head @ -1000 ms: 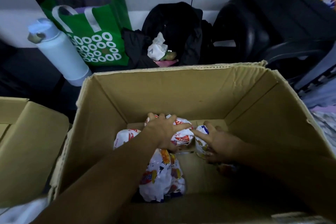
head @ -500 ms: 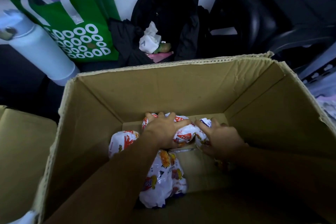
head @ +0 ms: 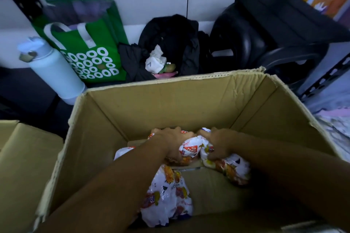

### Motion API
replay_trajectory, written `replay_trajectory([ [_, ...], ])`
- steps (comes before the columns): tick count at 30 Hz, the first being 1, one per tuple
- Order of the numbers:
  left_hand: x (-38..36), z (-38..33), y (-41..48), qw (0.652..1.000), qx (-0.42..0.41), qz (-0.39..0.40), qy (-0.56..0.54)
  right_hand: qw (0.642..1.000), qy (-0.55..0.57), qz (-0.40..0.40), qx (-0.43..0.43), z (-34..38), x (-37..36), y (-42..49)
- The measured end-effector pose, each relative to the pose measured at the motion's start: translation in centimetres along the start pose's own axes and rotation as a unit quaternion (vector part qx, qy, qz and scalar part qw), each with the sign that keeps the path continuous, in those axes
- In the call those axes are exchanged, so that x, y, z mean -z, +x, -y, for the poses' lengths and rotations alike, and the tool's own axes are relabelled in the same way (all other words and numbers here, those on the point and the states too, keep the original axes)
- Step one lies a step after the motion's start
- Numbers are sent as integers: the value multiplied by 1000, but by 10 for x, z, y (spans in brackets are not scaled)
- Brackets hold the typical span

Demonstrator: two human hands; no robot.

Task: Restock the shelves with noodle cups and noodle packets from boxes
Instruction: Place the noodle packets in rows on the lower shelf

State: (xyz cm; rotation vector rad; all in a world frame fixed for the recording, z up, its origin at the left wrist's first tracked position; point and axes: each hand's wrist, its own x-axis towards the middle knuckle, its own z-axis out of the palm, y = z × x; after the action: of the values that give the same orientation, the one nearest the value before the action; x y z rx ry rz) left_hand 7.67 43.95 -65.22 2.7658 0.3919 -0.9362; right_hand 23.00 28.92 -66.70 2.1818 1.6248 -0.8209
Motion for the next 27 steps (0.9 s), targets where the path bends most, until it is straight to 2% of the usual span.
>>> replay_trajectory([
  [2,9,5,-5,1000,-8,-4,-24,1000,6,12,-1,4,11,3],
  [4,18,10,-16,998,-25,-45,-42,1000,22,-9,-5,7,20,-4],
  [10,66,19,-95,981,-48,-155,-102,984,95,-147,18,8,71,-97],
  [17,154,8,-232,953,-79,-276,-93,966,56,-239,76,39,173,-222],
  [27,309,11,-394,916,-81,-391,-34,932,-38,-340,120,97,342,-349],
])
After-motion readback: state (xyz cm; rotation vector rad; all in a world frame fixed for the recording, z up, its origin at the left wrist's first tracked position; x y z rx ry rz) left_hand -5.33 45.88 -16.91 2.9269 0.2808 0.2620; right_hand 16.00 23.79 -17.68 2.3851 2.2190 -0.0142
